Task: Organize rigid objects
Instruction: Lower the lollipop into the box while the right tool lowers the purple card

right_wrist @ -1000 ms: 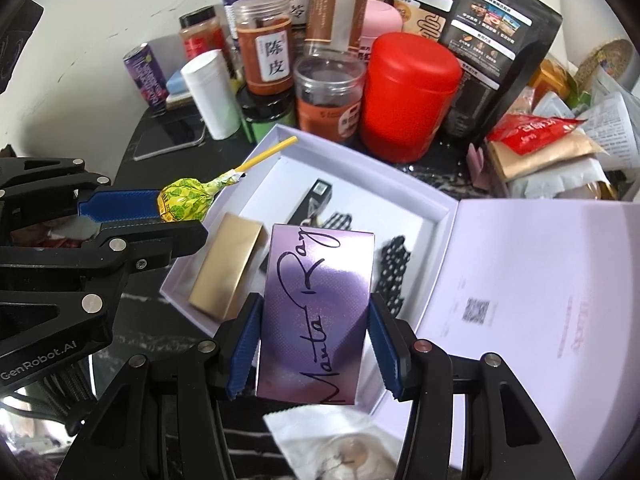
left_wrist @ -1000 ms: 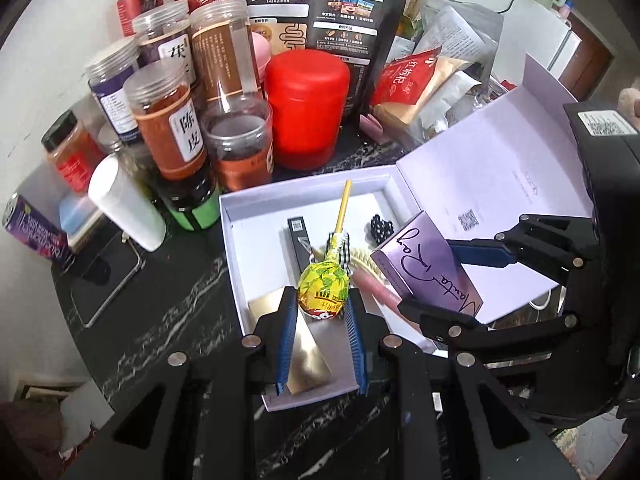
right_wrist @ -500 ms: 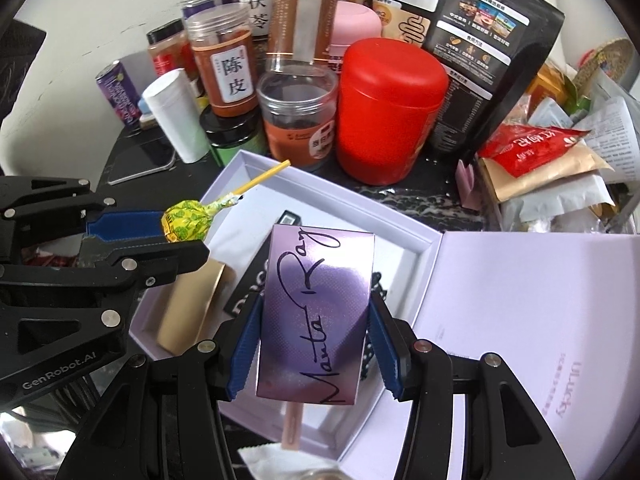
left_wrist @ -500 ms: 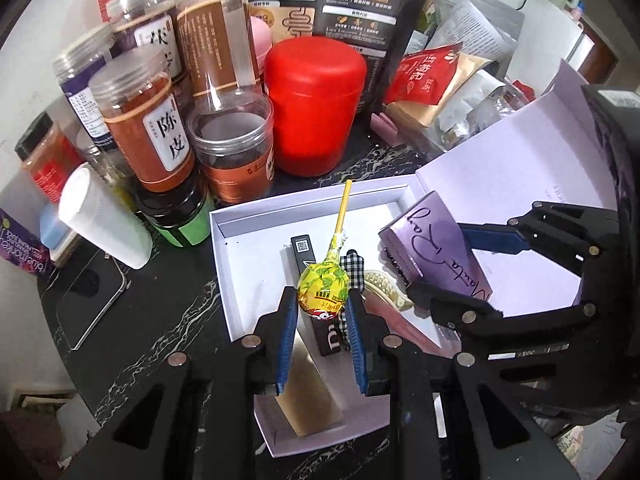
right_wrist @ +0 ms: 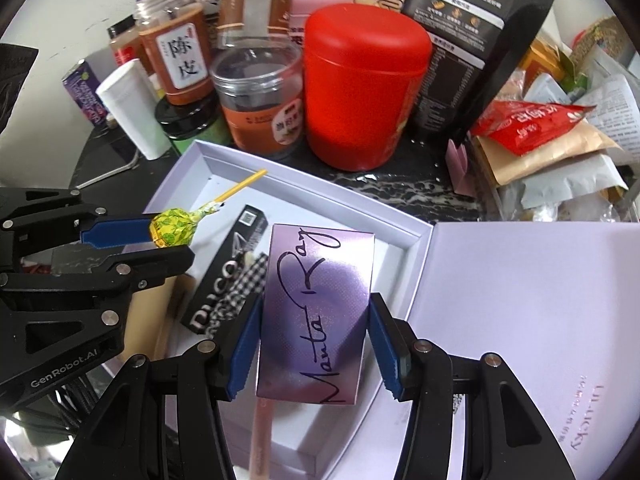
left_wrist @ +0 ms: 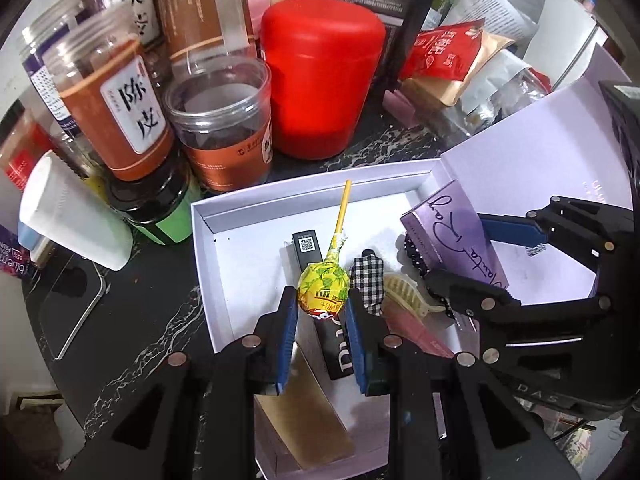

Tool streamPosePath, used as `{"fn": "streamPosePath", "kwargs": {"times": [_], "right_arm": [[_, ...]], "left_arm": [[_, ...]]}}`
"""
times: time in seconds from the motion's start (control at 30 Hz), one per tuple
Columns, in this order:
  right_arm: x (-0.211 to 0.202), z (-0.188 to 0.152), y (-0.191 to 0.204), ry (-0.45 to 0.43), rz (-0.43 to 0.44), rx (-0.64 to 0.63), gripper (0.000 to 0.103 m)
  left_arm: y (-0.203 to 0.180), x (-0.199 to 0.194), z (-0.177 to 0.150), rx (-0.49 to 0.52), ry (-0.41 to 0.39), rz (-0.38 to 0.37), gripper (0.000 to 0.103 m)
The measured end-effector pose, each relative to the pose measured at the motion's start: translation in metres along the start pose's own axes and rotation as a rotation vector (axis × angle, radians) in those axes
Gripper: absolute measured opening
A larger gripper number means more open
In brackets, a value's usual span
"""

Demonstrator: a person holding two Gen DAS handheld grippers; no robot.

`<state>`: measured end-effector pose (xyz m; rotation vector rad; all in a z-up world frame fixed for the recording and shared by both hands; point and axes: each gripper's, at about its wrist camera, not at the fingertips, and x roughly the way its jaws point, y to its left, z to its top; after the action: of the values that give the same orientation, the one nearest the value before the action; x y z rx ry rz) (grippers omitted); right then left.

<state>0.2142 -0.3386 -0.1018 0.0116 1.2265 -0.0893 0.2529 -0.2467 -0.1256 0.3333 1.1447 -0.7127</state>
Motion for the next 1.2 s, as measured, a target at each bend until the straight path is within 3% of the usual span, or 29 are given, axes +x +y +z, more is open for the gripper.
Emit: {"fn": "streamPosePath", "kwargs": {"times": [0.77,0.87,1.2], "right_arm": [[0.042,-0.014,-0.003,0.052,-0.073,-0.022,0.052],[0.045,-0.013,-0.001,0.064,-0.067,-0.021,0.052],[0.061,-0.009,0.003,0.113,-0.06,-0.041,0.052]], "left_arm": [[-0.01,0.057,-0.004,0.045,0.078,0.017,0.024],[-0.004,0.07,-0.005,0.014,0.126,0.004,0.024],[-0.002,0.085,0.0,-0.016,0.15,-0.004,0.024]]}}
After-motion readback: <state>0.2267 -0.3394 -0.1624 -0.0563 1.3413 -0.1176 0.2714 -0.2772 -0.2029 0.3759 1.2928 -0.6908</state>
